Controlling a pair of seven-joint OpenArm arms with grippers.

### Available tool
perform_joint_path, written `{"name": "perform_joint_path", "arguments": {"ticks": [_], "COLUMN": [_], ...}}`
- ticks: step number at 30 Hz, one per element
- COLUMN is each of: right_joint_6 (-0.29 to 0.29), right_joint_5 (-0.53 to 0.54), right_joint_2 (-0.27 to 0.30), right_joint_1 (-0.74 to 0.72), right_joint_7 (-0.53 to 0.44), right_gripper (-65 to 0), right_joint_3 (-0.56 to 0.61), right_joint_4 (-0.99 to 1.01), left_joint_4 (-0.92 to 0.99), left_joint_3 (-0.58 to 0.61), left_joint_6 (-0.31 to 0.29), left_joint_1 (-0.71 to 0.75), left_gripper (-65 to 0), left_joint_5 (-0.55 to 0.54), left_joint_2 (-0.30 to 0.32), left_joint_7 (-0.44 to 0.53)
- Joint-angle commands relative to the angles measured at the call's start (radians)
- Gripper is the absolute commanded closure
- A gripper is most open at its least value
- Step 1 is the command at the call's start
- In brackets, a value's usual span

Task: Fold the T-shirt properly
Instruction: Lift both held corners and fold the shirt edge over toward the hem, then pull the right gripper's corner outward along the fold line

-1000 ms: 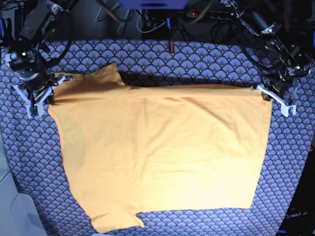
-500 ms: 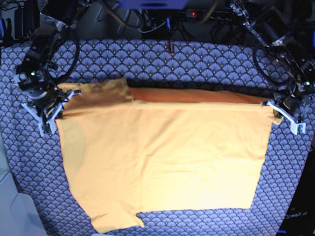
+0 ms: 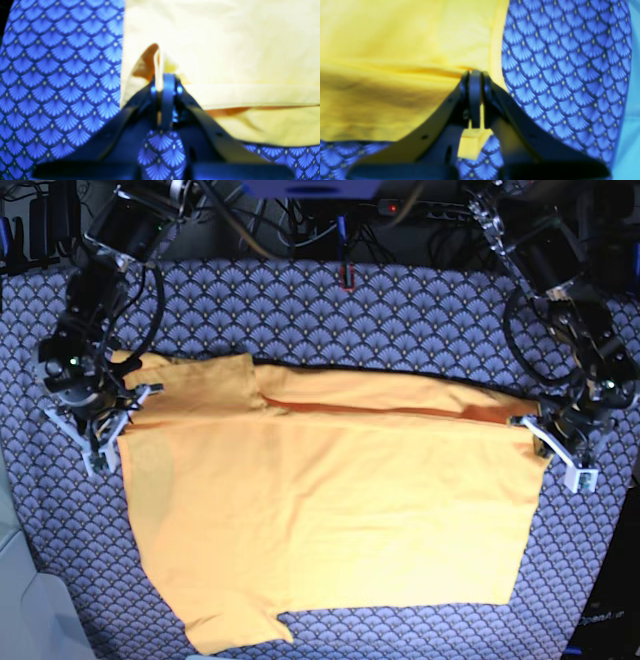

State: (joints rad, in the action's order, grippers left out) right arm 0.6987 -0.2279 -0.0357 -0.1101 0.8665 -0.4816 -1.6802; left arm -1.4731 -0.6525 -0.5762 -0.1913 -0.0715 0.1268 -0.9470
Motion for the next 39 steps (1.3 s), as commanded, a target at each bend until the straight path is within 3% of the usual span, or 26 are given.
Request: {"name": "perform_joint_path", "arguments": {"ticks": [1, 4, 11, 33, 35, 39], "right_joint_6": [-0.001, -0.001, -0.001, -0.001, -0.001, -0.001], "right_joint_5": [-0.012, -0.024, -0.028, -0.028, -0.028, -0.021], "right_joint_2": [0.006, 0.006, 0.007, 0.036, 0.036, 0.036], "right_joint_1": [-0.036, -0.061, -0.098, -0.115, -0.119, -0.127], "right_joint_7": [-0.022, -0.022, -0.019, 0.010, 0.041, 0.079], "right_gripper": [0.0, 0.0, 0.0, -0.2, -1.9, -12.1], "right_joint_3": [-0.001, 0.001, 0.005, 0.005, 0.005, 0.004], "right_joint_4": [-0.005, 0.012, 0.018, 0.101, 0.101, 0.101], "left_joint_4": [-0.002, 0.024, 0.078, 0.117, 0.117, 0.116], "left_joint_3": [0.000, 0.000, 0.001, 0.001, 0.001, 0.001], "left_joint_6": [0.031, 0.077, 0.083, 0.084, 0.084, 0.084], "left_joint_1": [-0.038, -0.049, -0.055, -0.089, -0.087, -0.087], "left_gripper": [0.0, 0.0, 0.0, 0.0, 0.0, 0.0], "left_joint_5": [0.002, 0.020, 0.025, 0.025, 0.025, 0.025], "left_joint_2": [0.014, 0.018, 0.035, 0.027, 0.027, 0.026], "left_joint_7": [0.023, 0.026, 0.085, 0.084, 0.082, 0.079]}}
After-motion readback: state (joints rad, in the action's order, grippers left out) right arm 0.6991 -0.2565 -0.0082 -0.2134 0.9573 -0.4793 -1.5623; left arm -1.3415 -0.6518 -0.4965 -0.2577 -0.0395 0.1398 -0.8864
